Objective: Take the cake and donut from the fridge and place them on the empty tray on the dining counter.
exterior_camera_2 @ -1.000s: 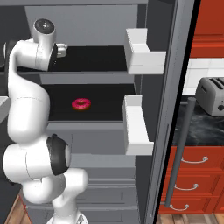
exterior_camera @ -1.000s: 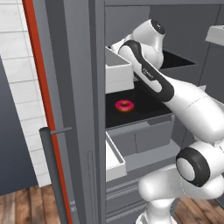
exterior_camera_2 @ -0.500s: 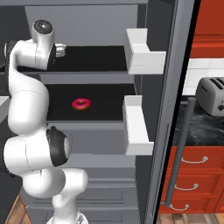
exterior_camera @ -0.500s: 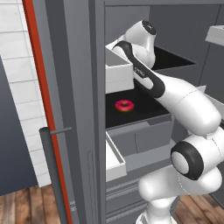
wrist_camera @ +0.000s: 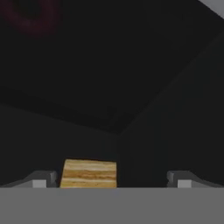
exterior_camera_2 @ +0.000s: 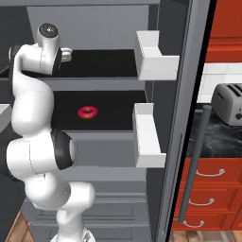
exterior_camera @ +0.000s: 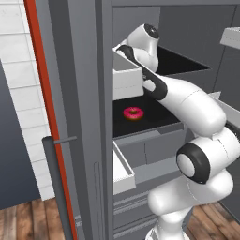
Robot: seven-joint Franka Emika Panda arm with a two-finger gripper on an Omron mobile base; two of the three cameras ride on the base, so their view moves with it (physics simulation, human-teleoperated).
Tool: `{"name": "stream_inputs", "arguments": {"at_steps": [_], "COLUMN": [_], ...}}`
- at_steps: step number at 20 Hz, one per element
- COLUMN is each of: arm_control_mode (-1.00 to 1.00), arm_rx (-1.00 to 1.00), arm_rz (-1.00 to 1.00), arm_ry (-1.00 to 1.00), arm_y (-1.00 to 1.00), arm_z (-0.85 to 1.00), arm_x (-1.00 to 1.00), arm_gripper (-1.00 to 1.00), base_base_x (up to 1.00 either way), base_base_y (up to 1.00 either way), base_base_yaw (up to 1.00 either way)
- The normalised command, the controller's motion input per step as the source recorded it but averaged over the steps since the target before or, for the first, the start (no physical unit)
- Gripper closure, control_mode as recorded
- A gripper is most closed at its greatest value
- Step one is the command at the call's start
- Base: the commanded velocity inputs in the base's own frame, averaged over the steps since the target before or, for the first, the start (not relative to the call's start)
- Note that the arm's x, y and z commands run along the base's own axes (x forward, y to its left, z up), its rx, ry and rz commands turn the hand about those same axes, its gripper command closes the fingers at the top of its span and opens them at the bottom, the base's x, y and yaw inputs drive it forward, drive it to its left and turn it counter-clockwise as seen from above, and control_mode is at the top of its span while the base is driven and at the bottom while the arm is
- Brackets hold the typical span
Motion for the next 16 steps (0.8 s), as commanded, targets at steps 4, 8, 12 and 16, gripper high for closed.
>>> {"name": "stream_inputs", "arguments": {"at_steps": [4, 8, 12, 16], "arm_control_mode": [-1.0, -1.0, -1.0, -1.0], "arm_rx": [-0.02, 0.0, 0.0, -0.03], "arm_rz": [0.0, 0.0, 0.0, 0.0], "arm_ry": [0.01, 0.0, 0.01, 0.04], "arm_y": [0.1, 0.01, 0.03, 0.12], "arm_z": [-0.03, 0.0, -0.03, -0.13], "arm_x": [0.32, 0.37, 0.36, 0.3], "arm_gripper": [-1.0, -1.0, -1.0, -1.0], "base_base_x": [0.0, 0.0, 0.0, 0.0], "base_base_y": [0.0, 0.0, 0.0, 0.0], "base_base_yaw": [0.0, 0.0, 0.0, 0.0]}}
